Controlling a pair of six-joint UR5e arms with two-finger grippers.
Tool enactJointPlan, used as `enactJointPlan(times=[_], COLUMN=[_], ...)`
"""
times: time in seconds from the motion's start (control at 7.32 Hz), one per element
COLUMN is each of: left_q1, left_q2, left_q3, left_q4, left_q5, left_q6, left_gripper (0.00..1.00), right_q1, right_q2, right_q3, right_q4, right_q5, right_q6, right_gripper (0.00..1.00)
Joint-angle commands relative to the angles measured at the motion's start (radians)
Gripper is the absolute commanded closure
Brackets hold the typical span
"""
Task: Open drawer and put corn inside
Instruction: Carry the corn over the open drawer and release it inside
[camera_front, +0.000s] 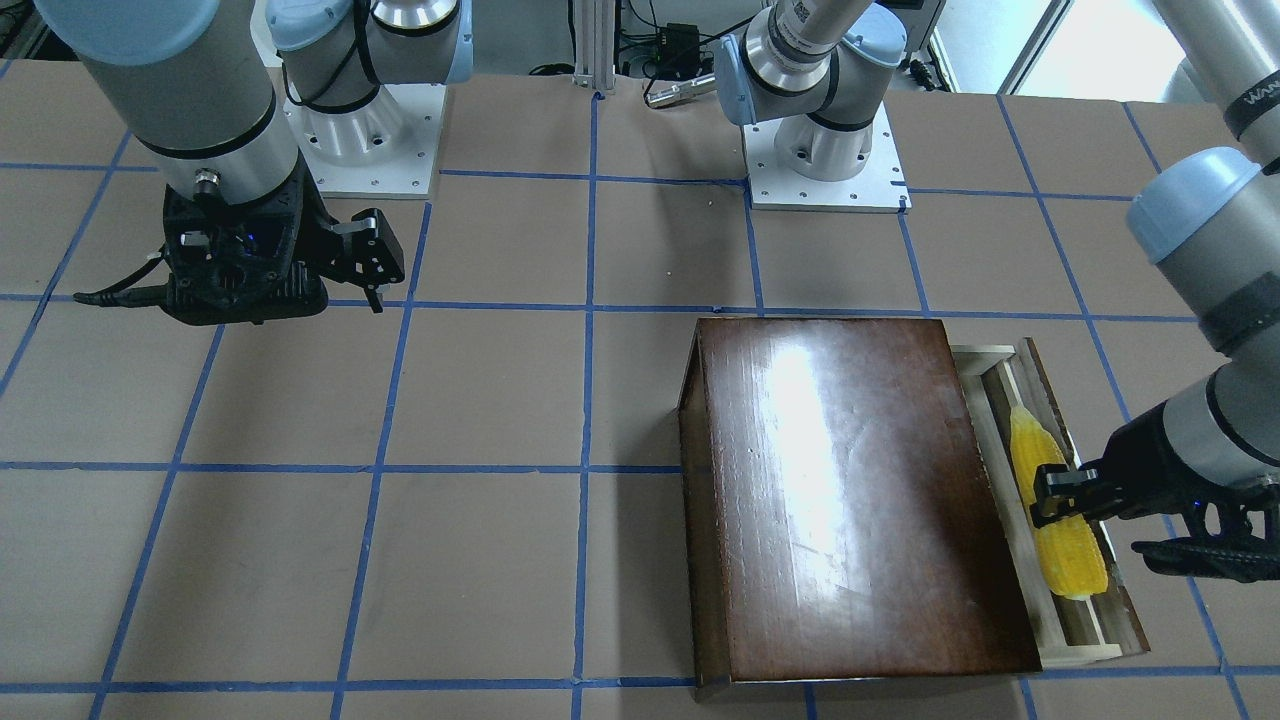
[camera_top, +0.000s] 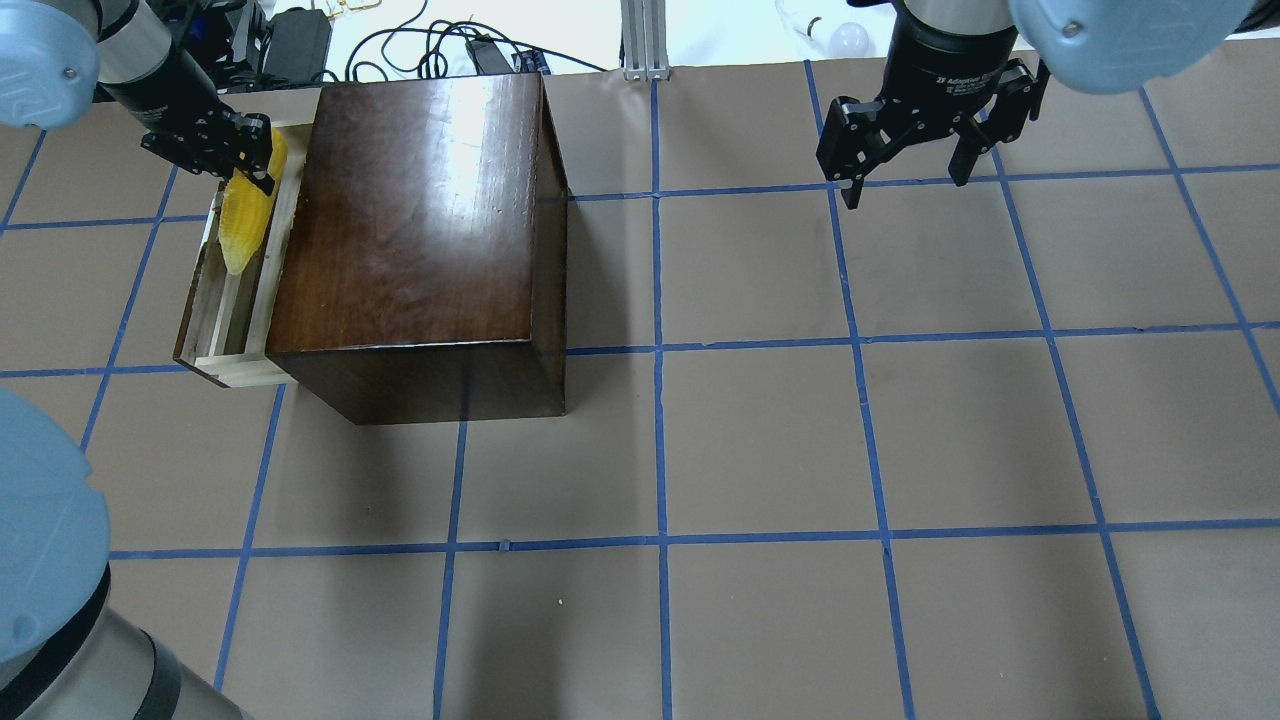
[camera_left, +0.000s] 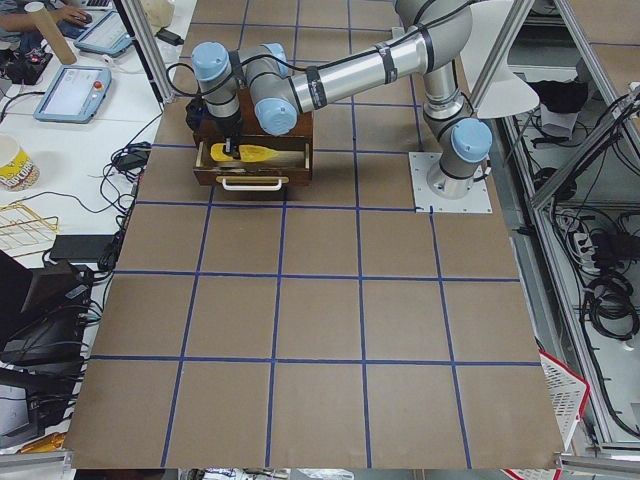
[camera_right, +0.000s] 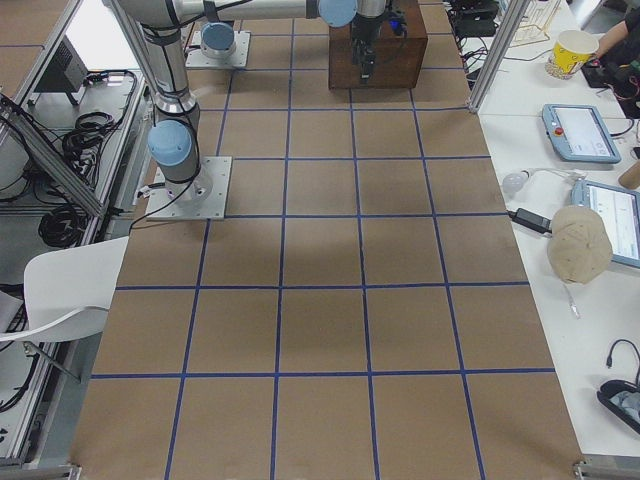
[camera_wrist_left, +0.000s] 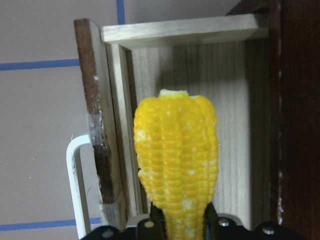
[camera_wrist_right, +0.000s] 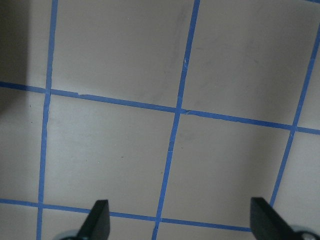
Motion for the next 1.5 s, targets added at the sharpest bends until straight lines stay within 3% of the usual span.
enactJointPlan(times=[0.0,0.14,0.41,0.96,1.37], left_q1=[0.011,0.011,0.010,-0.021,-0.234], left_q2=[0.013,0.020,0.042,0.172,0.278], left_q3=[-0.001,0.002,0.012,0.042,0.020], left_q4=[-0.026,-0.036,-0.059,-0.178,-0.187], left_q5=[-0.003,-0.003,-0.003,-0.004,0.003], left_q6=[0.000,0.000,0.002,-0.024,-0.168], left_gripper=[0.30,0.23,0.20,0.20,0.13], right_q1=[0.000,0.000,0.000,0.000,0.000], right_q2=[0.000,0.000,0.000,0.000,0.000], right_q3=[0.000,0.000,0.000,0.000,0.000], right_q4=[0.000,0.000,0.000,0.000,0.000], right_q5=[0.000,0.000,0.000,0.000,0.000], right_q6=[0.000,0.000,0.000,0.000,0.000], right_gripper=[0.00,0.00,0.00,0.00,0.00])
